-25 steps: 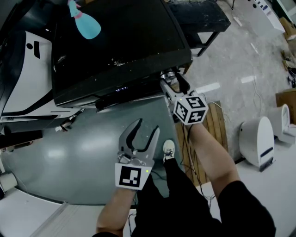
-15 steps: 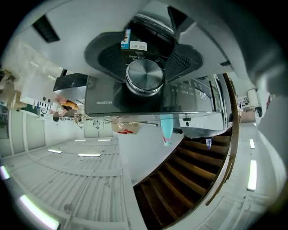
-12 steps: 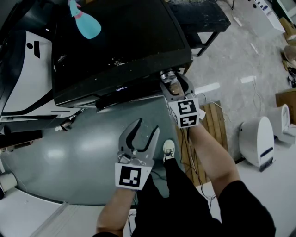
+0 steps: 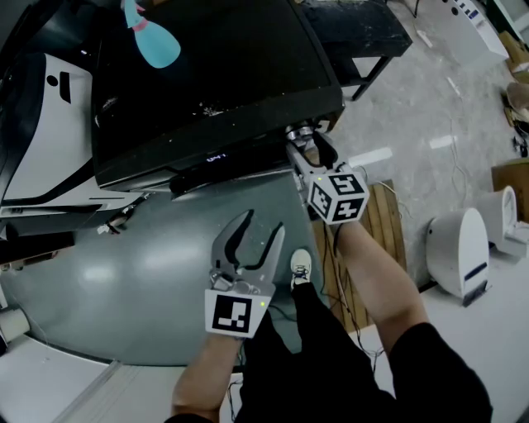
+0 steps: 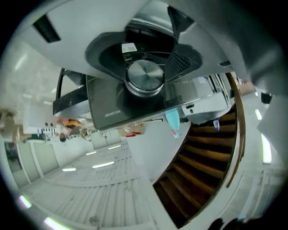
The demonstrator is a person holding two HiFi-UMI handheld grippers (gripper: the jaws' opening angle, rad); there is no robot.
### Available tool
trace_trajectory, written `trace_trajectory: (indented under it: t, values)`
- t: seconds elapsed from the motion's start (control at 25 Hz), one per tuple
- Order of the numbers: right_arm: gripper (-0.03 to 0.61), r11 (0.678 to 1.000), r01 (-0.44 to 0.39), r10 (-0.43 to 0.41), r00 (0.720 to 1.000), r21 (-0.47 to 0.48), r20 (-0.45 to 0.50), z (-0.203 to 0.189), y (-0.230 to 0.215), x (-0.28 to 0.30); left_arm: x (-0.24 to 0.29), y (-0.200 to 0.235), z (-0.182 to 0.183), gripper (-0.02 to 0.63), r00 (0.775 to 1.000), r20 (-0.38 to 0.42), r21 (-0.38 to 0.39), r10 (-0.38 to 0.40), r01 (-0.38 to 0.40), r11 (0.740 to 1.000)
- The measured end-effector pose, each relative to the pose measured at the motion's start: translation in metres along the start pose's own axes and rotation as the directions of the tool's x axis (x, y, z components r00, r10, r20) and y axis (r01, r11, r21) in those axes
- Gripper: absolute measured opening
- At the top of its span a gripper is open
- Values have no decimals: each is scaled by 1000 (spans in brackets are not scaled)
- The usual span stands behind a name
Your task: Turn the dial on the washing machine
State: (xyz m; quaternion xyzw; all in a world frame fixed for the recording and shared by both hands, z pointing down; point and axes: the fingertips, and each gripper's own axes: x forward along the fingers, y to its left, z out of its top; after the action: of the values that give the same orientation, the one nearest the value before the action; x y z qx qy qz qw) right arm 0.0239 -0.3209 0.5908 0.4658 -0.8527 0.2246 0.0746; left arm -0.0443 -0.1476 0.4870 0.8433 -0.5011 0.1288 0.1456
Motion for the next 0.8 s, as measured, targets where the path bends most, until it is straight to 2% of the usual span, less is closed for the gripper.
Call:
trace_trajectory:
  t: [0.08, 0.16, 0.6, 0.68, 0.8]
  values:
    - [267, 988, -34, 33, 999, 153, 15, -1, -2, 0, 0, 0, 1, 187, 1000, 0, 5, -2, 2, 1000]
    - [268, 977, -47, 42, 999, 210, 26, -1, -3, 0, 1, 0, 2, 187, 1000, 1, 5, -2, 2, 1000]
    - [285, 994, -15, 12, 1000, 106, 21, 1, -5, -2, -1, -1, 2, 187, 1000, 0, 7, -2, 2, 1000]
    - [285, 999, -6, 5, 1000, 50, 16, 2, -4, -3, -1, -1, 2, 187, 1000, 2, 7, -1, 1, 1000]
    - [285, 994, 17, -17, 1000, -105, 4, 4, 0, -3, -1, -1, 1, 187, 1000, -1, 8, -4, 4, 1000]
